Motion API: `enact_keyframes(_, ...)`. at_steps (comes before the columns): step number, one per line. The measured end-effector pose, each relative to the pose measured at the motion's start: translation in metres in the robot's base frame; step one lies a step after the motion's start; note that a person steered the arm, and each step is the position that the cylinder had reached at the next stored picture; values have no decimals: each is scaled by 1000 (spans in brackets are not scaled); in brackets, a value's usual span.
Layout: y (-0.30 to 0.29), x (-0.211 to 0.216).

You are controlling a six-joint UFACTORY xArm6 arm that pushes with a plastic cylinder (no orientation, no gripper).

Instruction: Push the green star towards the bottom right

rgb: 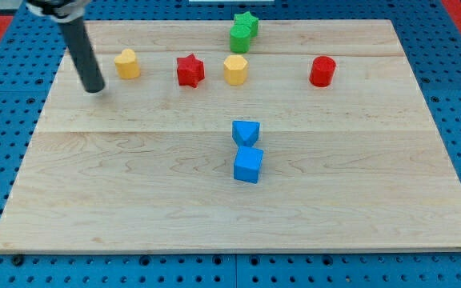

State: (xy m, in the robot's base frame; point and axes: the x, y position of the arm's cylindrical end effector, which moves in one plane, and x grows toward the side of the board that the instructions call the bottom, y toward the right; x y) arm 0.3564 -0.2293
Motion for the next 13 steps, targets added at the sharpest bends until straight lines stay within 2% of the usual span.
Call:
enact_keyframes(2, -50, -130)
enact_keyframes(3, -25, -164)
enact_keyframes(4, -1, -165)
enact_keyframes(6, 169, -165)
enact_keyframes(8, 256, -164)
enact_keyframes(10, 273, -115)
enact_keyframes(12, 277, -163)
enact_keyframes(13, 287, -164)
